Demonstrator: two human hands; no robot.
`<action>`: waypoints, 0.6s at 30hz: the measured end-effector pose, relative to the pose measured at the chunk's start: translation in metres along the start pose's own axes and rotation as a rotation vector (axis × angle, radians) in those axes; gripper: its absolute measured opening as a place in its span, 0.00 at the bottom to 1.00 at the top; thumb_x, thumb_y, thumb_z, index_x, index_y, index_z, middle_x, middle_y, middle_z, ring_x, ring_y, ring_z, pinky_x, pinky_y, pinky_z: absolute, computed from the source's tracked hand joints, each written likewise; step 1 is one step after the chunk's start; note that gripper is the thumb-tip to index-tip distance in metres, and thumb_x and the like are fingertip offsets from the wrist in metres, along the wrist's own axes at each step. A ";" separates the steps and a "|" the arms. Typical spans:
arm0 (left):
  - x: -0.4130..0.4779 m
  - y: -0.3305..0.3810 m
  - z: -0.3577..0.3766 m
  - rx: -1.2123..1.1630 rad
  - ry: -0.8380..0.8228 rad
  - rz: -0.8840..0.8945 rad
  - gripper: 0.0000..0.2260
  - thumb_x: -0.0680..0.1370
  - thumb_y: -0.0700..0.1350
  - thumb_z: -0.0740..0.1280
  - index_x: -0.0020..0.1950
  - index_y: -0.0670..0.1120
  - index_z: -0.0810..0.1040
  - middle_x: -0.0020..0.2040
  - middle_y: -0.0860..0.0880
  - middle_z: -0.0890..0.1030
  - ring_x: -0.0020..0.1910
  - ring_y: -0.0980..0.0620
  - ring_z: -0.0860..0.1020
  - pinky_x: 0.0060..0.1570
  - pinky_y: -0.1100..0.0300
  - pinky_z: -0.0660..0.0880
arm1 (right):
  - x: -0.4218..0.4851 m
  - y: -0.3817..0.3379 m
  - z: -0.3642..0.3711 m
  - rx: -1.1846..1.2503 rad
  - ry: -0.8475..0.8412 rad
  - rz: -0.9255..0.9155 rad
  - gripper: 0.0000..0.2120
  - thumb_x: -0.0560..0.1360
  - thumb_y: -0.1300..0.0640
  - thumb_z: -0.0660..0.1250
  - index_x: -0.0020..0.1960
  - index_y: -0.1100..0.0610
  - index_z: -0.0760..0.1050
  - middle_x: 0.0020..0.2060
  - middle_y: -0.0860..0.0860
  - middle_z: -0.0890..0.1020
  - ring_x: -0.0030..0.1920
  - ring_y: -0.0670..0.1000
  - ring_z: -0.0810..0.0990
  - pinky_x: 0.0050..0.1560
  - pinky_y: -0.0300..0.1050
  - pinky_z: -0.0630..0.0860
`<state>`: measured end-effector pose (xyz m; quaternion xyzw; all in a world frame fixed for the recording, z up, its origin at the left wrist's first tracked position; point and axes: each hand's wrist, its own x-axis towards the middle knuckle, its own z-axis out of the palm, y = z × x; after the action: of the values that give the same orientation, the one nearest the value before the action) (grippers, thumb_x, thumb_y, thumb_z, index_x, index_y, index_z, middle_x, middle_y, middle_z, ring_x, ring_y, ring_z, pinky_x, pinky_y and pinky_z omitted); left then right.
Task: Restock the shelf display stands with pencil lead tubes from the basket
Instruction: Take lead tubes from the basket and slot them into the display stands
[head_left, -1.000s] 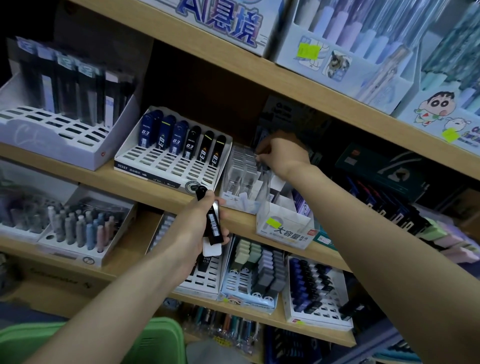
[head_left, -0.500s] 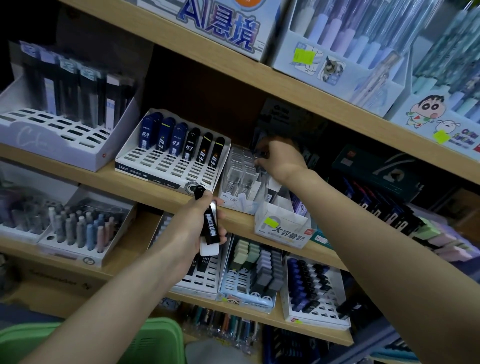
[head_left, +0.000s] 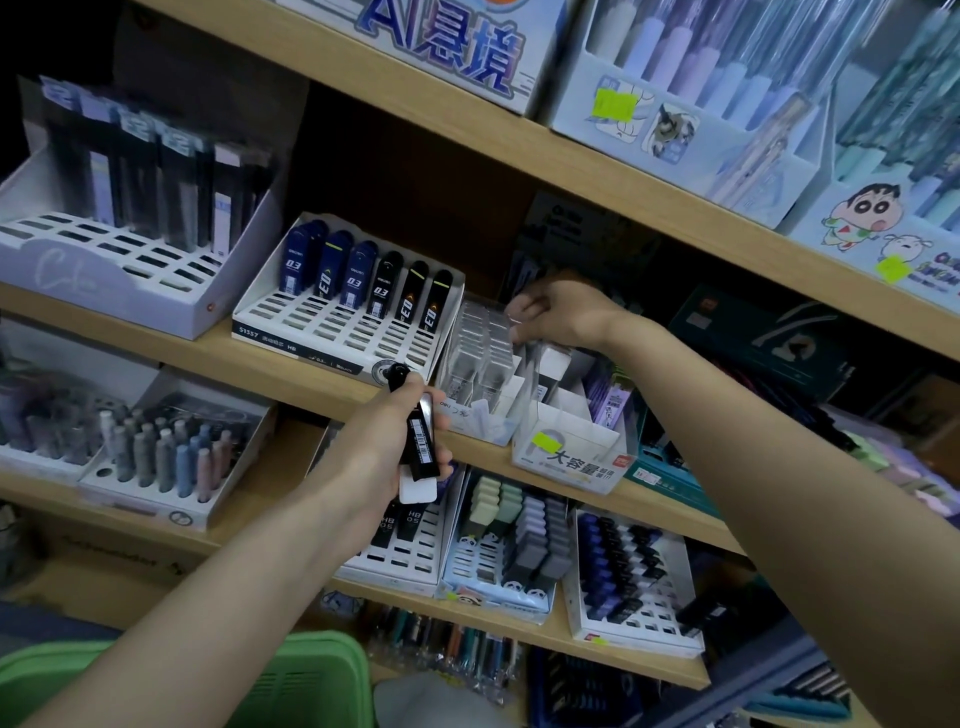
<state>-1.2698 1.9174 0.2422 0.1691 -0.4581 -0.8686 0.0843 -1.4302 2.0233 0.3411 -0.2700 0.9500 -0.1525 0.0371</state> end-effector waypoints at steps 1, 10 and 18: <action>0.000 0.000 0.001 -0.001 -0.005 -0.003 0.14 0.82 0.49 0.56 0.44 0.43 0.75 0.32 0.48 0.74 0.19 0.54 0.71 0.21 0.64 0.73 | 0.000 0.001 0.001 0.041 0.006 0.003 0.17 0.71 0.58 0.73 0.59 0.58 0.77 0.46 0.49 0.79 0.49 0.45 0.76 0.53 0.37 0.72; -0.005 0.000 0.003 -0.040 -0.032 -0.003 0.14 0.82 0.50 0.56 0.45 0.43 0.75 0.33 0.48 0.74 0.20 0.54 0.71 0.22 0.64 0.73 | -0.035 -0.021 0.011 -0.046 0.395 -0.059 0.26 0.74 0.67 0.65 0.70 0.58 0.65 0.66 0.58 0.68 0.66 0.56 0.68 0.60 0.38 0.64; -0.014 0.009 0.001 -0.118 0.007 -0.014 0.15 0.81 0.53 0.56 0.47 0.45 0.76 0.34 0.48 0.81 0.26 0.54 0.79 0.23 0.62 0.75 | -0.098 -0.057 0.058 0.131 0.160 -0.390 0.16 0.75 0.54 0.69 0.61 0.54 0.72 0.48 0.47 0.73 0.41 0.43 0.76 0.42 0.29 0.71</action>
<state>-1.2571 1.9175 0.2534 0.1701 -0.4044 -0.8942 0.0895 -1.3093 2.0134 0.3025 -0.4325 0.8679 -0.2392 -0.0509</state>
